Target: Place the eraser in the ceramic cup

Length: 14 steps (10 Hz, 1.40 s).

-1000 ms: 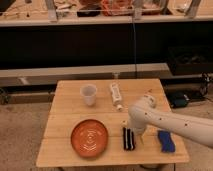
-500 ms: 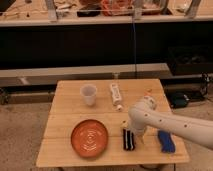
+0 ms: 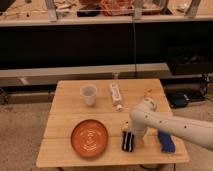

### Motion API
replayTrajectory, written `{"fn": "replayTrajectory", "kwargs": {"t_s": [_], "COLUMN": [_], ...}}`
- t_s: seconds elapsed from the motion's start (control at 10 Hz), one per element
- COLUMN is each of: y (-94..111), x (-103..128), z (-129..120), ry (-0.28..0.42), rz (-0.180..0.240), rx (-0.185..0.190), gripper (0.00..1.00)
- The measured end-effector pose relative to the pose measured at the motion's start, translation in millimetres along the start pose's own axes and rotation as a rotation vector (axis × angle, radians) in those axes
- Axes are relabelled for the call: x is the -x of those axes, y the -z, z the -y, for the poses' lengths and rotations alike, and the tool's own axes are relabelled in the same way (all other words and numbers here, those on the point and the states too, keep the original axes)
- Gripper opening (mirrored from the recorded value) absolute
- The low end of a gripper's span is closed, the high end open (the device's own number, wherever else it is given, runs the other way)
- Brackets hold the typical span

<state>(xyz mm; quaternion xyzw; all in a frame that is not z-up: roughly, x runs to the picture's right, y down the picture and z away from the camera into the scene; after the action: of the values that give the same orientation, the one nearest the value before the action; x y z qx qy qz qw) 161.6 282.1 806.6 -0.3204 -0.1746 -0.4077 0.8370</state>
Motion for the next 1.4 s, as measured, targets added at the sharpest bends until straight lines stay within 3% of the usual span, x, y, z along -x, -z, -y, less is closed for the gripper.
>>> {"fn": "replayTrajectory", "kwargs": {"t_s": [1.4], "y": [-9], "x": [-3], "z": [-7], "ry": [0.033], "rz": [0.014], "rx": [-0.003], "gripper": [0.80]}}
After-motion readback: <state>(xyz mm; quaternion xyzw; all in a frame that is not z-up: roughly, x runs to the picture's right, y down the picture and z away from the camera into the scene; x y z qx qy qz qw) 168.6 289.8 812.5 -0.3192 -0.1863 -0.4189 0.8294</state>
